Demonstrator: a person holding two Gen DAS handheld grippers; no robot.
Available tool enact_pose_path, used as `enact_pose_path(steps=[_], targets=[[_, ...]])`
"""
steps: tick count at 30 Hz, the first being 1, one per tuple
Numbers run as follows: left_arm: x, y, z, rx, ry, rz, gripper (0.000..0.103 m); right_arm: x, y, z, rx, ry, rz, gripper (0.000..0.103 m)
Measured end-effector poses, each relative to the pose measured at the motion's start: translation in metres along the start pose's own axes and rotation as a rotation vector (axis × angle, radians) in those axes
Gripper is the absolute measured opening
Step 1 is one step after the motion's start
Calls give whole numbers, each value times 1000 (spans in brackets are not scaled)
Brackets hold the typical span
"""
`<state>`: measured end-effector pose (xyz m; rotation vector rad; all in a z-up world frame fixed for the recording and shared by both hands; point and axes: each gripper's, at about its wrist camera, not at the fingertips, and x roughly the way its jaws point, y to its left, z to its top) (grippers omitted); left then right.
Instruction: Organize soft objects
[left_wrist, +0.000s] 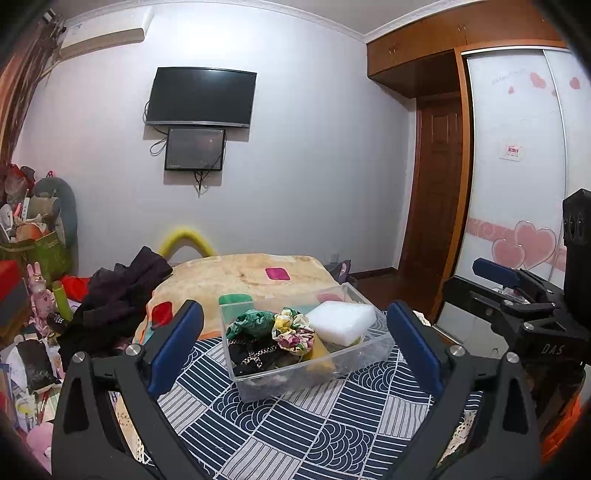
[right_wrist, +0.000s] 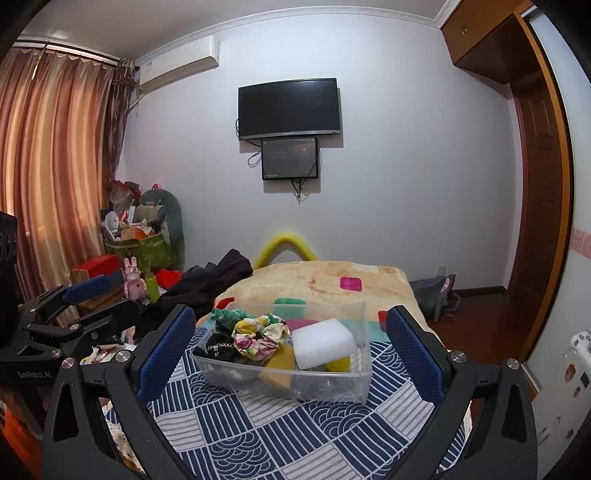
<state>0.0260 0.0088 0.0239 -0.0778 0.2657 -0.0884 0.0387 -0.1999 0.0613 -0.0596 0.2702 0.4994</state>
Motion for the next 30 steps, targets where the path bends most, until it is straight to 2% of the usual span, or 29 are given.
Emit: enact_pose_path(steps=[30], targets=[[-11,-5,4,12,-21,-18,101,-13,7,6,-15,-31,-10,103]])
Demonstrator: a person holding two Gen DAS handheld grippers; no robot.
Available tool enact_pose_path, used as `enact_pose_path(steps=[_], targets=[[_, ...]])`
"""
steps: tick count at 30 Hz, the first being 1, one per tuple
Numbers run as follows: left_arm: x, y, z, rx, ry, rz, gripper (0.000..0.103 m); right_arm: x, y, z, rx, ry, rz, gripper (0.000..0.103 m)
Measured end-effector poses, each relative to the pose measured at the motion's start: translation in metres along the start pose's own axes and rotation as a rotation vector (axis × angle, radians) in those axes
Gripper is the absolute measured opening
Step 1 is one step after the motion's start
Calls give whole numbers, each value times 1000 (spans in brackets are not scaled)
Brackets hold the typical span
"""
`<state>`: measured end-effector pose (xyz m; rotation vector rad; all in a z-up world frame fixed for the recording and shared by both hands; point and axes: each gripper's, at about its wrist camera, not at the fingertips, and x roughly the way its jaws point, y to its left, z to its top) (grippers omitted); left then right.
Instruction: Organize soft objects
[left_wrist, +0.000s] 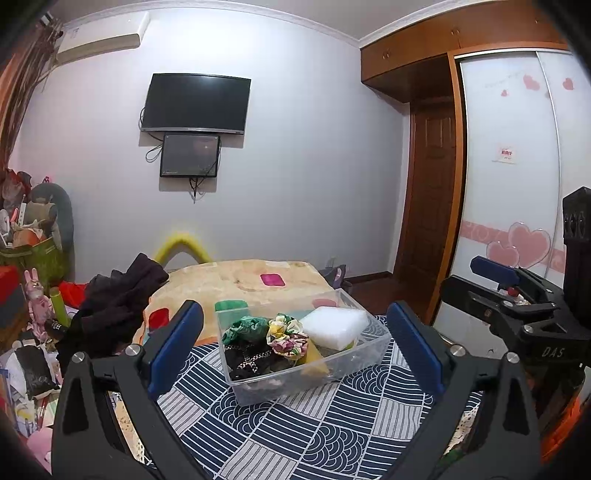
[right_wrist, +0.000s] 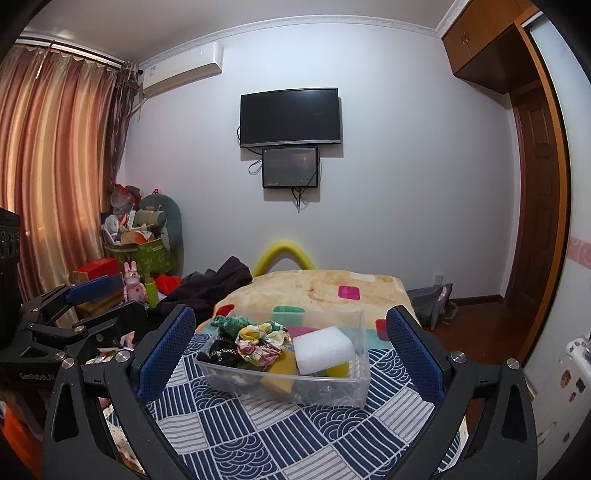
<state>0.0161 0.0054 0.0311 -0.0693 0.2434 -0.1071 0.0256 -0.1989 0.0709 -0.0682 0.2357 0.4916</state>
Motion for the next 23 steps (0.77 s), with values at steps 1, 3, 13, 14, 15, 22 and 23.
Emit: enact_pose_path(steps=[1,3,13,14,15,22,23], targets=[[-1,0,0,-2,-1,-1,101,0,0,0,0,0,0,103],[-2,1,1,-6,-3,-4,101,0,0,0,1,-2,0,103],[0,4,2,-21,10,-9,101,0,0,0,2,0,3,103],[0,4,2,-22,10,-5,101,0,0,0,4,1,4,103],[0,3,2,-20,10,-3,101,1,0,0,6,3,7,103],[-1,-2,2,-1,10,-2,101,0,1,-1,2,4,14,103],[-1,-2,2,-2,11,-8,101,0,1,-1,2,4,13,103]])
